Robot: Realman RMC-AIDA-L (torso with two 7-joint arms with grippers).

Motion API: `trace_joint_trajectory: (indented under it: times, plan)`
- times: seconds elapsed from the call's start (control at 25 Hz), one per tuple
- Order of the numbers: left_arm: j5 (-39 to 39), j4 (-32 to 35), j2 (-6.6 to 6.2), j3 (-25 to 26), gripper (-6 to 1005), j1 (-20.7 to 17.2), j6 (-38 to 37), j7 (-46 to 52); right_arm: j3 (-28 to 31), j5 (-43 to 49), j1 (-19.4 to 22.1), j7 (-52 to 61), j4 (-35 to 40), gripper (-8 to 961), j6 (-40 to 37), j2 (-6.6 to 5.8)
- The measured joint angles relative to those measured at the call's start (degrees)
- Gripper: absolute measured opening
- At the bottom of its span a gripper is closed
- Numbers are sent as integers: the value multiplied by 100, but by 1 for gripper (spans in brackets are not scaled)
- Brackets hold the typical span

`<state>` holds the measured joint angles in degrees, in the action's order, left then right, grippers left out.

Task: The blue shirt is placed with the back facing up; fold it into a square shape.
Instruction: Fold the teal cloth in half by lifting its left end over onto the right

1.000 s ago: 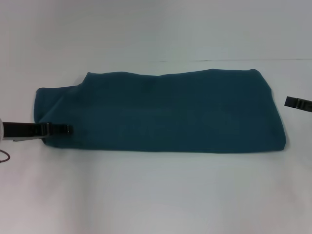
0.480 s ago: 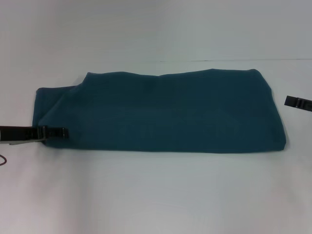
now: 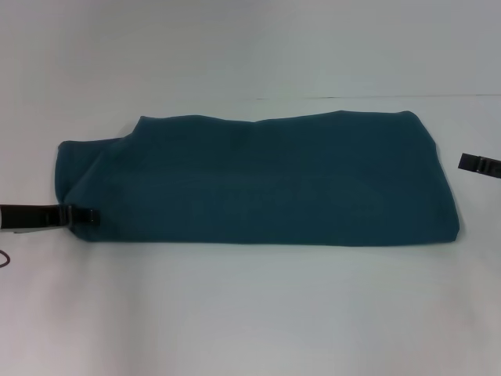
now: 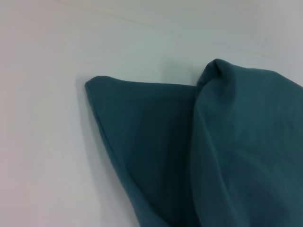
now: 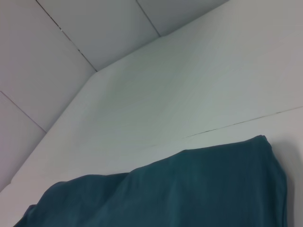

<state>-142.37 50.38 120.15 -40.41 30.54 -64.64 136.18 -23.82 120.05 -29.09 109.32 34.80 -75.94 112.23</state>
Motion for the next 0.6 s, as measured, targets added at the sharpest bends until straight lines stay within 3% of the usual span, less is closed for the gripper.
trace_joint_trajectory:
  times: [0.12,0.2,0.6]
  plan:
    - [2,0,-3,22,544,-17,7,-5,0,0,0,2,0,825,1,0]
    - [23,12,-7,35,312,-33,9,-10,0,0,0,2,0,825,0,4]
    - [37,45,-27,101,97,-86,13,-37,0,0,16,-2,-1,826,4,42]
